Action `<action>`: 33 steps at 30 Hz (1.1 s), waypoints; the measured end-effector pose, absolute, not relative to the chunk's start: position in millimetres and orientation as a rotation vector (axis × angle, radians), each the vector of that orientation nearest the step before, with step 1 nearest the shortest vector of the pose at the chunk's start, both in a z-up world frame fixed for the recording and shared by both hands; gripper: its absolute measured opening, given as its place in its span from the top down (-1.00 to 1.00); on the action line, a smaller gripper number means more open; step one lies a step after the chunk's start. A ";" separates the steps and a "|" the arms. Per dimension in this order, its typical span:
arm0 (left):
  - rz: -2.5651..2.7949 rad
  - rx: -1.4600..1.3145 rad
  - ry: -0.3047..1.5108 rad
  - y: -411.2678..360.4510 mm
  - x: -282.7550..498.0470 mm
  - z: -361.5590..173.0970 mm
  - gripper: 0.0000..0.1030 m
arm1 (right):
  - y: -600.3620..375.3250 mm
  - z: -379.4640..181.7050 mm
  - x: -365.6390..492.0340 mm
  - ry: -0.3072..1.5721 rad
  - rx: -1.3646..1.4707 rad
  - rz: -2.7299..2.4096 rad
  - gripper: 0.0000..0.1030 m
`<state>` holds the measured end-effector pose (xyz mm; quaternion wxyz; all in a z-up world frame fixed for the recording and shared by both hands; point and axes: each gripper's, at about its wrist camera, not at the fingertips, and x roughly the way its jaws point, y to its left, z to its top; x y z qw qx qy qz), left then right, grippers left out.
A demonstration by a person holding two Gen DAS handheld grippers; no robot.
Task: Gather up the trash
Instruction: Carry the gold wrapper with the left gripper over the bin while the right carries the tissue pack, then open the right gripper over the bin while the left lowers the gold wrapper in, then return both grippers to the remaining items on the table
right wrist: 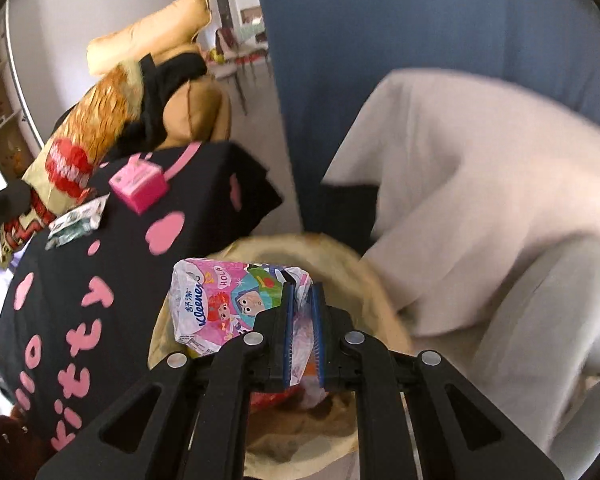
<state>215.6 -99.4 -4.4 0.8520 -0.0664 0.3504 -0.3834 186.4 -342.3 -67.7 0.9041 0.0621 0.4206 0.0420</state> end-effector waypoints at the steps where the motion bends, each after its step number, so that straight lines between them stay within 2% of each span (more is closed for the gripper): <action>1: -0.809 -0.139 0.748 -101.2 216.4 -8.2 0.47 | -341.3 -75.8 185.3 0.882 0.140 0.096 0.67; 2: -0.809 -0.137 0.756 -102.4 216.5 -10.3 0.48 | -340.6 -80.8 184.6 0.885 0.145 0.095 0.57; 3: -0.810 -0.136 0.765 -103.6 217.0 -13.6 0.47 | -340.1 -83.1 183.3 0.884 0.147 0.093 0.28; 4: -0.810 -0.135 0.776 -105.4 217.8 -17.7 0.47 | -340.7 -85.7 181.2 0.879 0.153 0.082 0.08; 5: -0.811 -0.135 0.783 -106.5 218.4 -20.8 0.47 | -341.5 -87.5 179.5 0.872 0.160 0.069 0.06; 23: -0.917 -0.040 0.894 -174.3 220.1 -94.5 0.47 | -393.5 -60.0 136.5 0.754 0.203 -0.123 0.06; 26: -0.930 -0.020 0.908 -186.4 221.2 -104.9 0.30 | -399.0 -55.5 134.8 0.734 0.214 -0.138 0.06; 28: -0.925 -0.008 0.908 -188.4 220.8 -106.7 0.10 | -399.3 -53.6 134.5 0.728 0.213 -0.139 0.06; 33: -0.866 -0.018 0.894 -164.8 226.3 -98.9 0.09 | -391.0 -51.0 137.8 0.724 0.205 -0.112 0.06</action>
